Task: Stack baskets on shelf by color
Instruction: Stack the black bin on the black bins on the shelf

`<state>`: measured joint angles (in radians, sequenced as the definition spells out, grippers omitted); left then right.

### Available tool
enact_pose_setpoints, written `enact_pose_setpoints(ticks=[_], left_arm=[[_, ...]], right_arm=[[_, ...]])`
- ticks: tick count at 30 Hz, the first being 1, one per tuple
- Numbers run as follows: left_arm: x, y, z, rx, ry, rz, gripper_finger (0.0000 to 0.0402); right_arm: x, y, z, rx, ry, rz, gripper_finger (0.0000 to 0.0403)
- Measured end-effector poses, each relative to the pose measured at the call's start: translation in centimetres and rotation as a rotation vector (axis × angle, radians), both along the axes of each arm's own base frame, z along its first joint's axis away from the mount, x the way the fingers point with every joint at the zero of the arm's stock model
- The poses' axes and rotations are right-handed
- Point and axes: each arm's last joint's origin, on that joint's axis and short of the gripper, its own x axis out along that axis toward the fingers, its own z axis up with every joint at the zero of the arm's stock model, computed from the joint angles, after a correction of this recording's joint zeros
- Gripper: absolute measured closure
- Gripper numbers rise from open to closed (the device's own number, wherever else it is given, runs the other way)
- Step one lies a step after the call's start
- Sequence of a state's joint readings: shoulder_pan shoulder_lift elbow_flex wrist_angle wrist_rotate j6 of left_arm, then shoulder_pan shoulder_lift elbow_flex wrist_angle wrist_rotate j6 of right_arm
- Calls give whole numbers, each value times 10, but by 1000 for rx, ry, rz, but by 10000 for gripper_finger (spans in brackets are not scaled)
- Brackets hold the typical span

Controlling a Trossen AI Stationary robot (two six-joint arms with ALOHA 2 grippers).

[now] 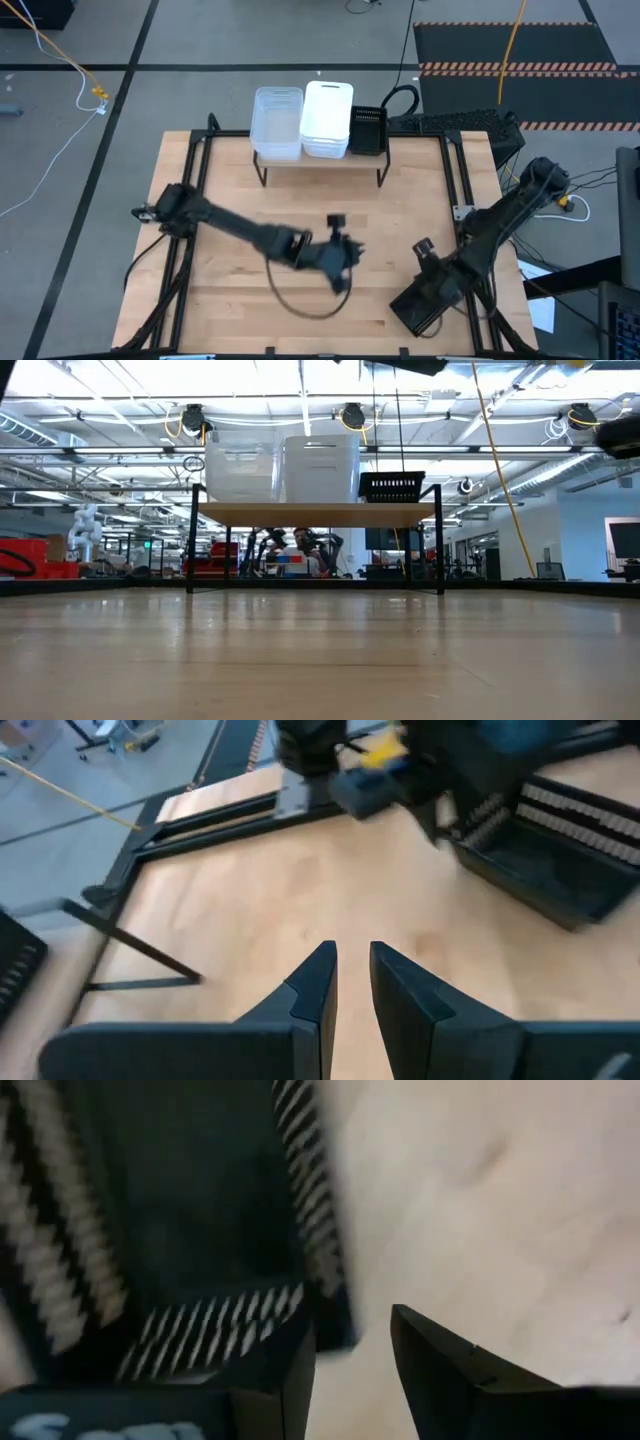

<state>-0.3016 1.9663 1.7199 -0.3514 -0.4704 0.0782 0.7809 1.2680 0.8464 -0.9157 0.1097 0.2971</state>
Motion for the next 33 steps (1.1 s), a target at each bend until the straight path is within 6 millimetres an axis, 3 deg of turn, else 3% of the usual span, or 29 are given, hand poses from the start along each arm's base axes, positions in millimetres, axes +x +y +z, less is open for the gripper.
enact_pose_setpoints(ticks=[4, 9, 15, 22, 33], left_arm=[[-20, -35, -20, 25, -29, 74, 335], [-34, -58, -28, 67, -70, 150, 335], [-40, -71, -26, -22, -123, 188, 335], [-46, -81, -25, -55, -162, 235, 335], [-46, -81, -25, -47, -162, 237, 334]], right_arm=[[-13, 12, 6, -54, 151, 159, 278], [-25, 22, 17, -91, 172, 370, 278], [-46, 28, 6, -189, 217, 746, 278], [-53, 39, 0, -376, 79, 1006, 278], [-46, 51, -11, -343, -93, 1128, 278]])
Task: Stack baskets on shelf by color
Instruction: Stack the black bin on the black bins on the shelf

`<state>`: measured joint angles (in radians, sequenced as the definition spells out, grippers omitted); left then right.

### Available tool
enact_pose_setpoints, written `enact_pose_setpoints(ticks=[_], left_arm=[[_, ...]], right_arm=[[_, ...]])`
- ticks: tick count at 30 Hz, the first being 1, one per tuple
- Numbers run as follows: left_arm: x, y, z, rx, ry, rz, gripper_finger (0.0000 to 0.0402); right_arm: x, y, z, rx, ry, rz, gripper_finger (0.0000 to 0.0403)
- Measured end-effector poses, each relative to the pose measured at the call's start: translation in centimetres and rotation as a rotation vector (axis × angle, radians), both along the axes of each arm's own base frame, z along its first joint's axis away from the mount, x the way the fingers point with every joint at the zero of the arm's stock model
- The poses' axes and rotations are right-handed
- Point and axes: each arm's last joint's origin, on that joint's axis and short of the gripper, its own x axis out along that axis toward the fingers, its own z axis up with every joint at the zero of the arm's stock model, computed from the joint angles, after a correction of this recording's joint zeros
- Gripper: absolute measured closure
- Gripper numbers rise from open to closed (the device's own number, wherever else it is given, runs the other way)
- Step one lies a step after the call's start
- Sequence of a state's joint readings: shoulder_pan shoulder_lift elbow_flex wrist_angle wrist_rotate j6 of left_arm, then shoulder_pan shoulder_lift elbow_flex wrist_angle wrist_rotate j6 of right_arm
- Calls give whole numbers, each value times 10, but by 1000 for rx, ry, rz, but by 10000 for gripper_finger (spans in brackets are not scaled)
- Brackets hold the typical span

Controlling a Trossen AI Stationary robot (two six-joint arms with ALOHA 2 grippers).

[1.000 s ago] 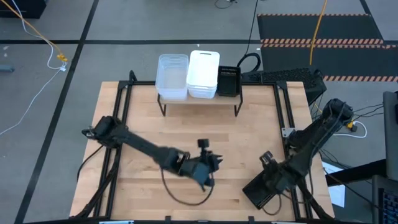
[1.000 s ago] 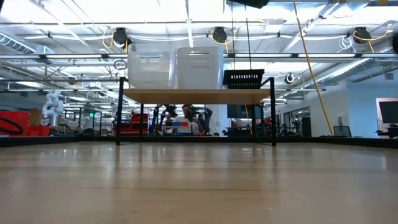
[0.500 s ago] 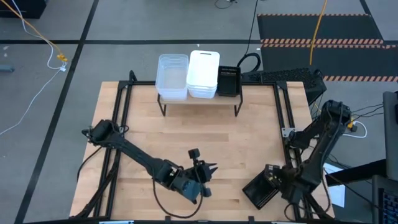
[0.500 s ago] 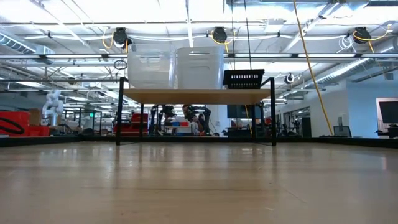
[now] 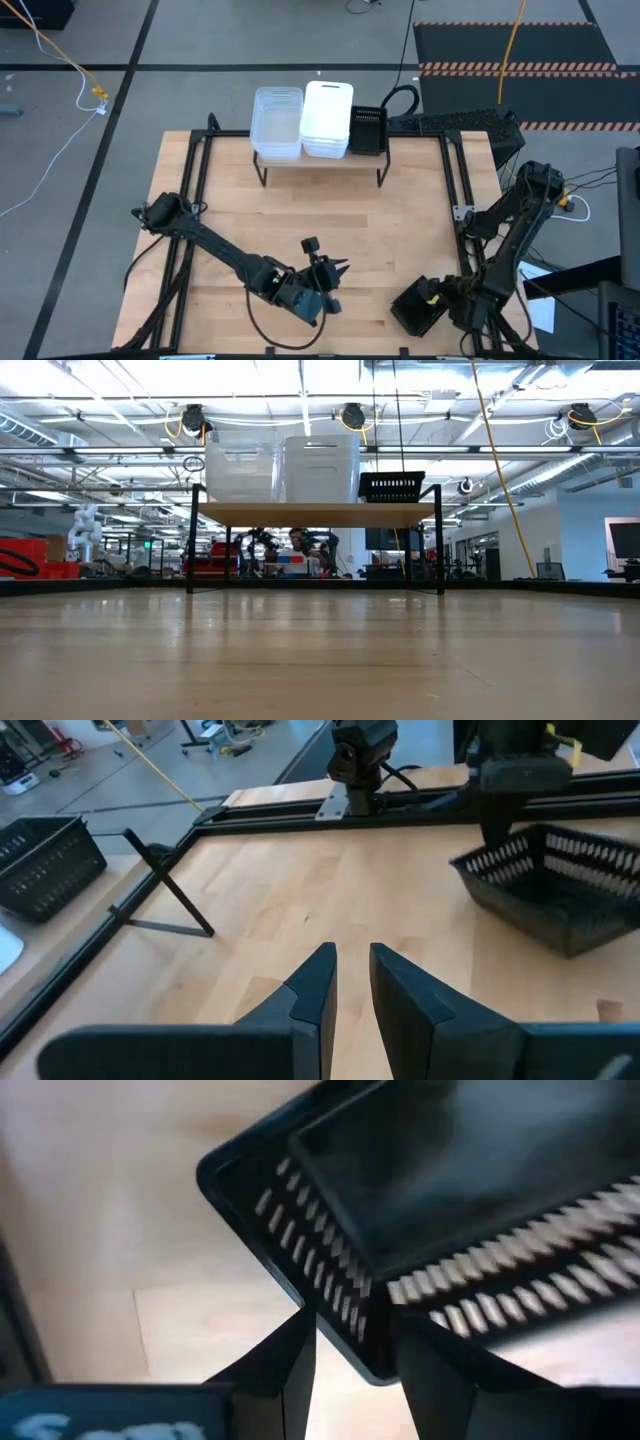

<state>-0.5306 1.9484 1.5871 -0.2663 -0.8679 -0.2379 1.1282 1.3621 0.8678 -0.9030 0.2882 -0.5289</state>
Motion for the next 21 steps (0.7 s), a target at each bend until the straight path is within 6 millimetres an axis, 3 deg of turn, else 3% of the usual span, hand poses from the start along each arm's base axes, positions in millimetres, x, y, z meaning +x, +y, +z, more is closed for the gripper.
enact_pose_setpoints(ticks=[7, 16, 21], left_arm=[[1, 3, -1, 76, 48, -22, 334], [8, 22, -2, 145, 95, -1, 334], [10, 35, -6, 200, 165, 10, 334]], right_arm=[[4, -5, -14, 53, 11, -92, 292], [25, -16, 2, 160, -282, -432, 328], [28, -33, 12, 227, -204, -568, 338]])
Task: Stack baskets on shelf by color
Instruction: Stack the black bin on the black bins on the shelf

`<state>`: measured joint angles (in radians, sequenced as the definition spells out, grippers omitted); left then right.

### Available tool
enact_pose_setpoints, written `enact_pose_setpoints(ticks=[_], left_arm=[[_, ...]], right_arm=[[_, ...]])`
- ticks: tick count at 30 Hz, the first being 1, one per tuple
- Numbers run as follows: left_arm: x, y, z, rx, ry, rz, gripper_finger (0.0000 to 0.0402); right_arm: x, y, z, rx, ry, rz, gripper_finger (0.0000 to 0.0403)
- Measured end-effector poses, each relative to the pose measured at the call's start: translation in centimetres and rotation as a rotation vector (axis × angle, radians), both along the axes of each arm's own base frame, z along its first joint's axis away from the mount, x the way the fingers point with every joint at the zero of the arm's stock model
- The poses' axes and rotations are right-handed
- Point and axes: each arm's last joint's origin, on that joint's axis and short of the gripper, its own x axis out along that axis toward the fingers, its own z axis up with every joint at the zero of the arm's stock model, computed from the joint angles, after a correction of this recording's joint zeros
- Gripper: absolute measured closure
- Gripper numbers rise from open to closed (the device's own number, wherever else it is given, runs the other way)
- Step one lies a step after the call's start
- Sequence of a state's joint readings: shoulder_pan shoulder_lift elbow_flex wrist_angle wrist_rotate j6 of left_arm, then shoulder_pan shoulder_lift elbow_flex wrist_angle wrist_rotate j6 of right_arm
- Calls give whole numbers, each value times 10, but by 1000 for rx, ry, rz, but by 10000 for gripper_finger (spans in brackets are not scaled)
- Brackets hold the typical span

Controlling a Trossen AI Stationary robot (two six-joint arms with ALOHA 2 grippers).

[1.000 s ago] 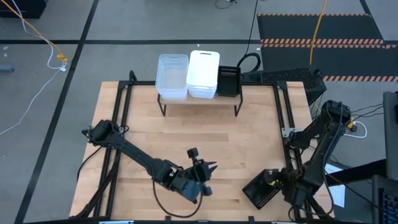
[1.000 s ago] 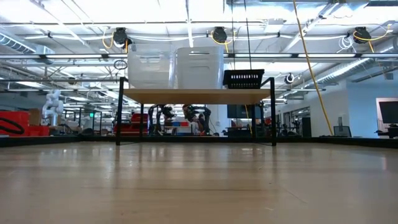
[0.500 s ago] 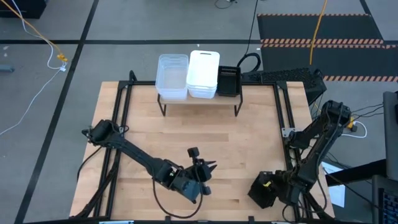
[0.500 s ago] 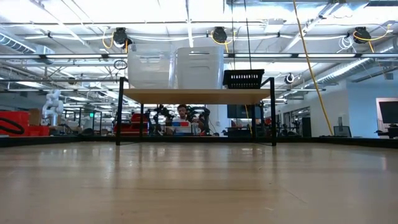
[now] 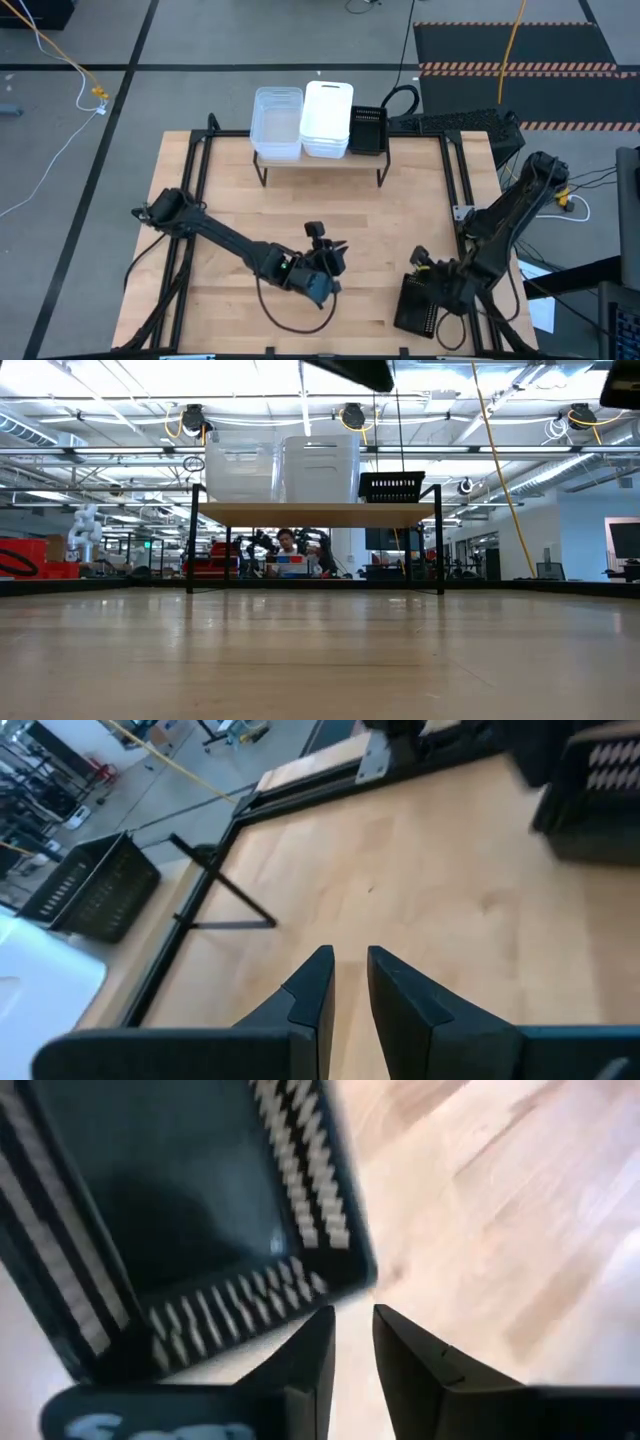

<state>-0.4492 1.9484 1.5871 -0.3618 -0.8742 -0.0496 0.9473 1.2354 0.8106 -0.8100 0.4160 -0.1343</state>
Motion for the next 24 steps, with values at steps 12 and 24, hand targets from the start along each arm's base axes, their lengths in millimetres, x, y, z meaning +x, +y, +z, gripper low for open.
enact_pose_setpoints(ticks=[12, 24], left_arm=[[10, 51, -8, -36, 70, 156, 334], [25, 95, 7, 67, 57, 152, 334]], right_arm=[[32, 6, 38, 988, 68, -634, 338], [39, 60, -16, 974, 273, -1008, 275]])
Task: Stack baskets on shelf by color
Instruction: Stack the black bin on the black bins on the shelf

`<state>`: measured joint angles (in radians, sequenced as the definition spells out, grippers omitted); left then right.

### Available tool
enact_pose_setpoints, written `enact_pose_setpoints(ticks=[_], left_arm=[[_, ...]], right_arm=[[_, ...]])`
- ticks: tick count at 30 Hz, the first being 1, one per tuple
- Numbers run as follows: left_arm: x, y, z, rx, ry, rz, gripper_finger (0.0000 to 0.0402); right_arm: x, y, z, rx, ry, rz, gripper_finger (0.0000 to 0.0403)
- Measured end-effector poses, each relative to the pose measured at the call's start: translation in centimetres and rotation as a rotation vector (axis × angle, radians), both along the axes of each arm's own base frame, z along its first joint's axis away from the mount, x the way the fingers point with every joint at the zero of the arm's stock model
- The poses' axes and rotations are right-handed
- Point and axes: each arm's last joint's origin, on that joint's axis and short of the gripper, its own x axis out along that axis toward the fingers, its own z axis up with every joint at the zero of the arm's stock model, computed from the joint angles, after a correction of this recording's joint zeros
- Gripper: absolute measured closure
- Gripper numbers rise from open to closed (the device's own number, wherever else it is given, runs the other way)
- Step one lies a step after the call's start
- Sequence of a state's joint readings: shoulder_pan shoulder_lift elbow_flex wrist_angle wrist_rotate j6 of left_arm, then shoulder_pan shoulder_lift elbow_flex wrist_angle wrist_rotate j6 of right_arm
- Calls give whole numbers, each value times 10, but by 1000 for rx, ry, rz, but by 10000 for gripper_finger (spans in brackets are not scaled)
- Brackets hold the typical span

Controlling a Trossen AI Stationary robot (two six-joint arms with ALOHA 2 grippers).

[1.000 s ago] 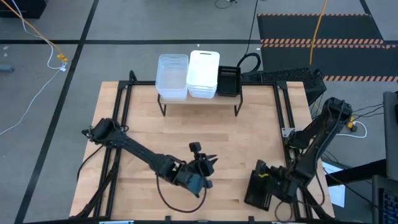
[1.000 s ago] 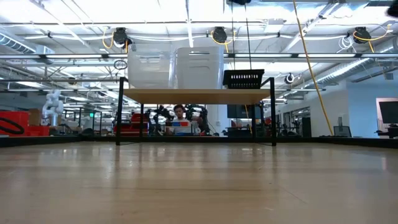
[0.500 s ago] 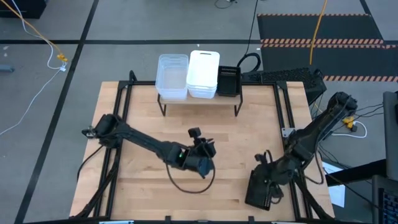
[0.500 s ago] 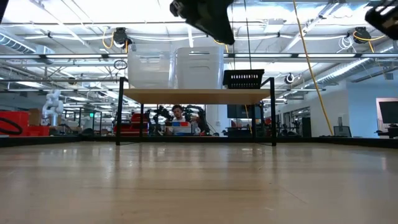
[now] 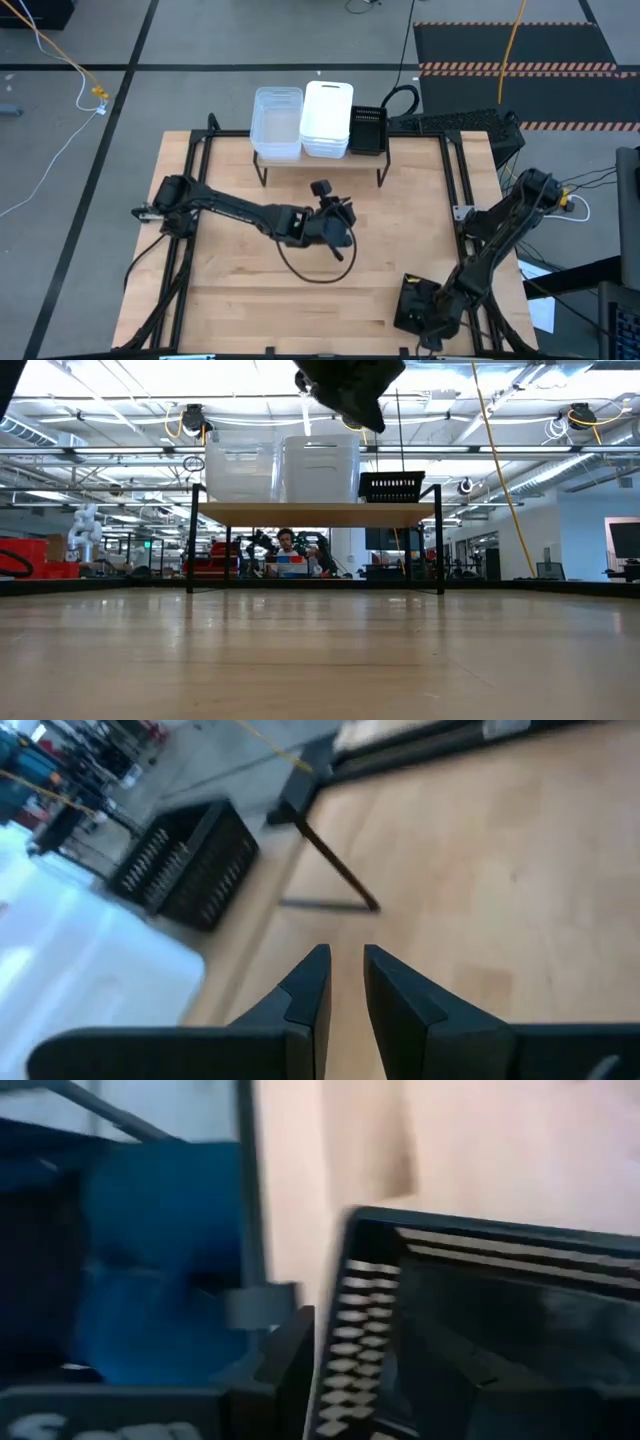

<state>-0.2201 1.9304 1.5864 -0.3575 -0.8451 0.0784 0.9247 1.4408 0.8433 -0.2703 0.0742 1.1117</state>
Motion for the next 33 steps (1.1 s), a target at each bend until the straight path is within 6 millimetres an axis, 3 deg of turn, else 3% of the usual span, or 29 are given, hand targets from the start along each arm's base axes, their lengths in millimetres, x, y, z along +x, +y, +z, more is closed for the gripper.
enact_pose_setpoints(ticks=[5, 11, 17, 21, 25, 28, 33], left_arm=[[7, 19, 6, 1, -22, -18, 334], [8, 36, 6, -94, -44, -15, 334], [3, 31, 0, -152, -28, 19, 334], [0, 22, -2, -169, -7, 19, 334], [-6, 14, -4, -171, 24, 36, 334], [-16, 10, -3, -169, 38, 101, 334], [-44, 2, 9, -167, 30, 242, 334]], right_arm=[[-1, 13, 0, 83, -26, -6, 262], [-5, 20, -15, 38, 23, 44, 261], [-8, 20, -24, -33, 49, 123, 271], [-17, 9, -22, -130, 103, 208, 320], [-22, -5, -7, -173, 90, 297, 389], [-22, -21, 15, -144, 22, 308, 390], [-23, -68, 62, -165, -100, 230, 400]])
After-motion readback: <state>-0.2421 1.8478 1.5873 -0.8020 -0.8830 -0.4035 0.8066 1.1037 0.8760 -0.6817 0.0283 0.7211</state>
